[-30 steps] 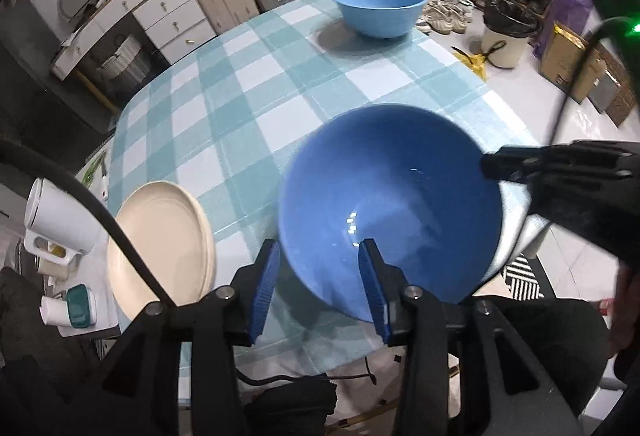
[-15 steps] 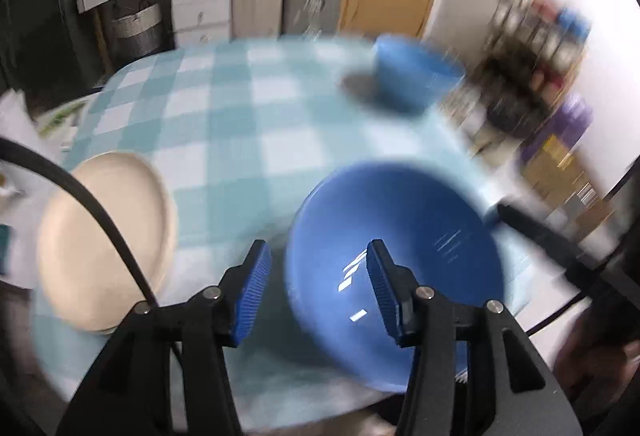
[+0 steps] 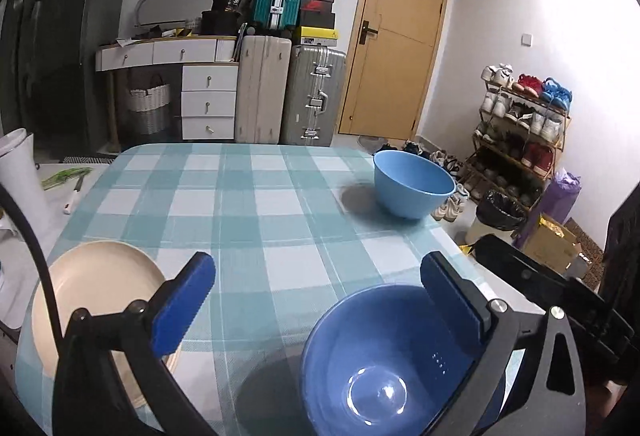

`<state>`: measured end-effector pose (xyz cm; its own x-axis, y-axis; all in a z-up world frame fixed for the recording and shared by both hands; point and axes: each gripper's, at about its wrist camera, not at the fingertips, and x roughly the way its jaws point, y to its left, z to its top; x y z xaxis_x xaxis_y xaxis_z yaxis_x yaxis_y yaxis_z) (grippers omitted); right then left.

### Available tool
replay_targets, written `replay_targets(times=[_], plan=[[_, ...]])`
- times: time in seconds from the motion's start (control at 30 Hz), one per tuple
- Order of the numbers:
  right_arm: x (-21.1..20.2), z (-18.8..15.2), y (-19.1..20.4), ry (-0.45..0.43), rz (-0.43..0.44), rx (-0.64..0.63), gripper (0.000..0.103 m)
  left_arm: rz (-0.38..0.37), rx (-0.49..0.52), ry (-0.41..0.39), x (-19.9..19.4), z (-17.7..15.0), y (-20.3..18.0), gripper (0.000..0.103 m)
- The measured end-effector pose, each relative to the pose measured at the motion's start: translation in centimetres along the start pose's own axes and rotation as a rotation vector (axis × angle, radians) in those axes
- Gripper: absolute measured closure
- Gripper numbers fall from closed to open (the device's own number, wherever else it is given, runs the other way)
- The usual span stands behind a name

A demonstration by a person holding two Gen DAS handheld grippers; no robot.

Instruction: Organize plates and bowls

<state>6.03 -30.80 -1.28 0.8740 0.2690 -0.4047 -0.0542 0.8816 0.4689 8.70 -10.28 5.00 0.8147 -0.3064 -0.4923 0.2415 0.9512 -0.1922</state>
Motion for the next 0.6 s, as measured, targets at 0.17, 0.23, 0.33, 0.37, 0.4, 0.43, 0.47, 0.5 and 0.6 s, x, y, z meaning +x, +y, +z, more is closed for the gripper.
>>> replay_targets(times=[0.17,0.23,0.33,0.37,0.4,0.43,0.47,0.5,0.6], plan=[[-0.4,-0.3,0.1,-0.006,-0.029,-0.064,0.007,0.049,0.027,0.026,0.9,-0.4,-0.2,0.0],[-0.9,-0.5,0.2,-0.023,-0.042,-0.073,0.005,0.054,0.03,0.025,0.7,-0.7,-0.3,0.0],[-1.6,-0.7,0.3,-0.041,-0.064,-0.083,0.004,0.094,0.043,0.003,0.2,-1.3,-0.4,0.0],[-2.0,-0.8,0.4,-0.057,-0.083,-0.097,0.004,0.102,0.049,0.003,0.1,-1.3,-0.3,0.0],[-2.4,-0.9,0.4,-0.068,-0.094,-0.108,0.003,0.112,0.046,-0.002,-0.1,-1.4,-0.2,0.0],[-2.7,-1.0,0.5,-0.079,-0.106,-0.12,0.002,0.114,0.044,-0.007,-0.3,-1.4,-0.1,0.0],[-3.0,-1.1,0.4,-0.086,-0.118,-0.128,0.002,0.116,0.043,-0.008,-0.5,-1.5,0.0,0.0],[-3.2,-1.1,0.3,-0.088,-0.123,-0.13,0.002,0.118,0.038,-0.01,-0.6,-1.6,0.3,0.0],[-3.4,-1.1,-0.5,-0.083,-0.138,-0.113,0.002,0.133,0.005,-0.008,-0.9,-1.8,1.2,0.0]])
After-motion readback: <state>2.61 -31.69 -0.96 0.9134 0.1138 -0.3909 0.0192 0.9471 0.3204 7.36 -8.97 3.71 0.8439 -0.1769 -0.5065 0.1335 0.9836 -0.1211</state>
